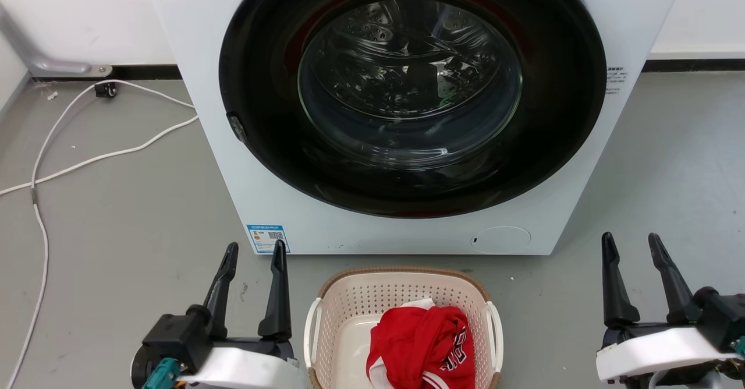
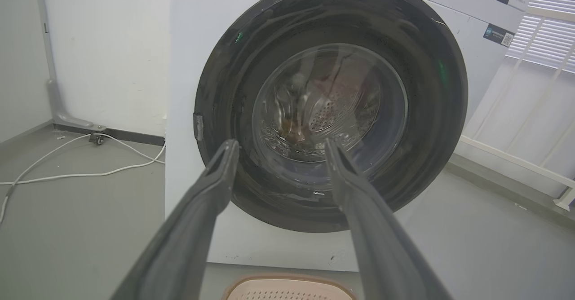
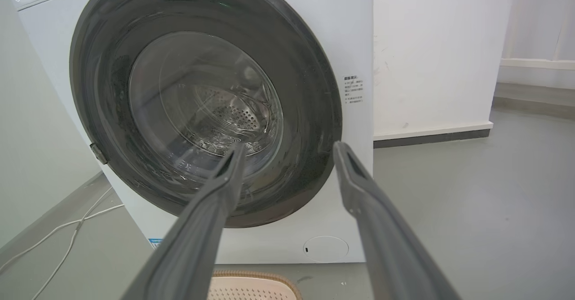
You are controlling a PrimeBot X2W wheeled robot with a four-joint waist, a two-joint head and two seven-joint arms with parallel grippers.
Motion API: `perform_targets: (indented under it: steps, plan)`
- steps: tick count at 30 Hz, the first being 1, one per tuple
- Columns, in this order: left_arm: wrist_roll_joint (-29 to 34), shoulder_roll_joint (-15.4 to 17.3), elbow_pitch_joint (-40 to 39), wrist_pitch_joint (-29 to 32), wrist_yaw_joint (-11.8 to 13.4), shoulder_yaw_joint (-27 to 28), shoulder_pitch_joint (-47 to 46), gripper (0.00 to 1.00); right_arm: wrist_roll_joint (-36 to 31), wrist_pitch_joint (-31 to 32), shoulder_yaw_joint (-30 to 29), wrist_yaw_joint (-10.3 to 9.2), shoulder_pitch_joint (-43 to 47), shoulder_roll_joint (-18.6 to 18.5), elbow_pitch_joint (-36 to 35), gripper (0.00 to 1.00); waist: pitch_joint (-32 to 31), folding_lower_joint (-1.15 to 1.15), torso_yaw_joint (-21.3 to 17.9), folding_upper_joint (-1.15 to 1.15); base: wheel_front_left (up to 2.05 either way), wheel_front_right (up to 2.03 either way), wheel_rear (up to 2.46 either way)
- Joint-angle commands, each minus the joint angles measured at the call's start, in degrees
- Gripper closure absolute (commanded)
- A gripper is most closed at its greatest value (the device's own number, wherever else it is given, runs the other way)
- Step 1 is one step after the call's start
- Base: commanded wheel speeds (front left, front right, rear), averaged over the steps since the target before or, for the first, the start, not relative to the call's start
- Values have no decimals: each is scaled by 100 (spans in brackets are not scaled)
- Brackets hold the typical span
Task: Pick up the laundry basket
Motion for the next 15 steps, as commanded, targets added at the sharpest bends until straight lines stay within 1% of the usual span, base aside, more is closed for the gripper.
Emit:
perform_targets:
  steps: [1,9,15]
  plan:
    - [172,36,12,-60,-41,-47,50,0,-208,-59,12,12,25,-11,4,0,-12,0,-8,0,0,0,0]
    - [527,15,185,-158,-159,-112,121,0,-715,-155,48,12,36,-10,138,0,-32,0,-41,0,0,0,0]
    - [858,17,351,-235,-271,-187,161,0,-974,-222,5,7,71,-9,202,0,-39,0,-50,0,0,0,0]
